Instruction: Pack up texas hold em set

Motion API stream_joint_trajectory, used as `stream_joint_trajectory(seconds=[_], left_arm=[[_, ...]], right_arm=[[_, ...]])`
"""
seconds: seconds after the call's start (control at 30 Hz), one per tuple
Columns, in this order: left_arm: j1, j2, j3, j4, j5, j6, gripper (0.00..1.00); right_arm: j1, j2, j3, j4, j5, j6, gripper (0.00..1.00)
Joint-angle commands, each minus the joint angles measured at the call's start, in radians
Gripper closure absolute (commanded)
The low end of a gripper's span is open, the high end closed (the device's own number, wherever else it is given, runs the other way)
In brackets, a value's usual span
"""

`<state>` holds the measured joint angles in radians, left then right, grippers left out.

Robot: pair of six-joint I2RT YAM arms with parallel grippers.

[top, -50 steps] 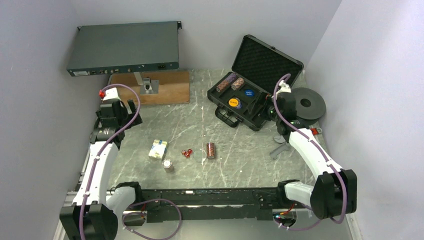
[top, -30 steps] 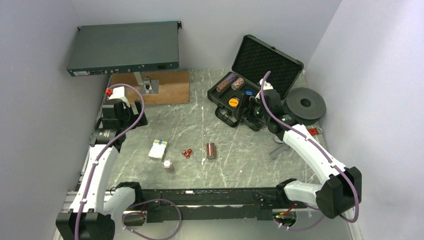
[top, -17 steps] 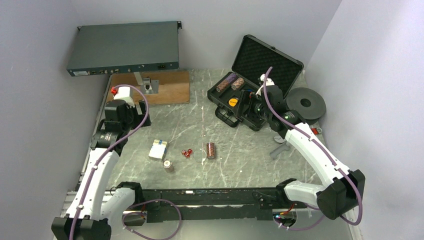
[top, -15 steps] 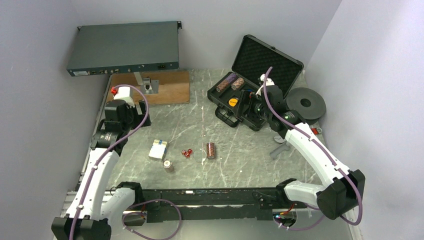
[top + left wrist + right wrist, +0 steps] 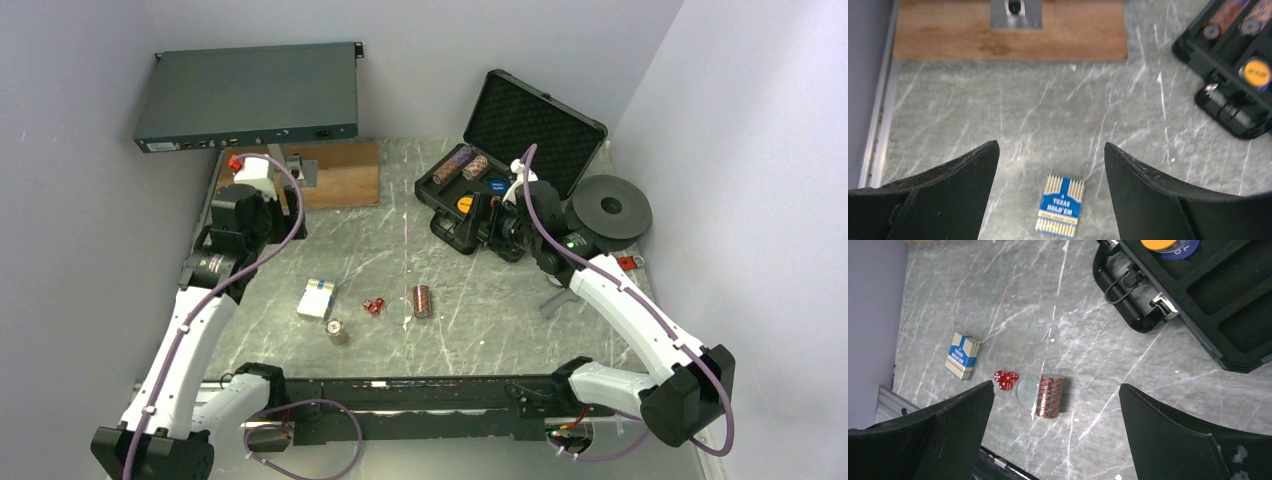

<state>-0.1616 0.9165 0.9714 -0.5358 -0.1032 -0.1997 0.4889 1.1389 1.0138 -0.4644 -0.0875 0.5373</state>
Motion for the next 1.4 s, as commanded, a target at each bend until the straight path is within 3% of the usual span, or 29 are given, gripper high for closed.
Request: stream_joint_trajectory(seconds=[0.0, 0.17, 0.37, 0.57, 0.77, 1.1, 1.37], left_arm=[[-0.004, 0.027, 0.122, 0.068, -0.056, -0.009, 0.17], [-0.004, 0.058, 0.146, 0.132, -0.062, 0.024, 0.16], [-0.002, 0.012, 0.037, 0.193, -0.064, 0.034, 0.15], [-0.003, -0.069, -0.007, 0.197, -0.117, 0.075, 0.15], [-0.01, -0.164, -0.098, 0.281, -0.146, 0.143, 0.09], [-0.01, -0.095, -0.021, 0.172, -0.148, 0.134, 0.16], [-0.01, -0.065, -0.001, 0.147, -0.149, 0.125, 0.17]], right_arm=[[0.029, -0.037, -0.005, 0.042, -0.043, 0.001, 0.0], [0.08, -0.022, 0.017, 0.037, -0.011, -0.033, 0.0], [0.238, 0.02, 0.1, 0.001, 0.109, -0.188, 0.0], [0.291, 0.098, 0.144, -0.002, -0.027, -0.351, 0.0], [0.327, 0.15, 0.151, 0.035, 0.031, -0.415, 0.0], [0.369, 0.24, 0.128, 0.116, -0.111, -0.572, 0.02], [0.392, 0.37, 0.167, 0.108, -0.184, -0.625, 0.16]])
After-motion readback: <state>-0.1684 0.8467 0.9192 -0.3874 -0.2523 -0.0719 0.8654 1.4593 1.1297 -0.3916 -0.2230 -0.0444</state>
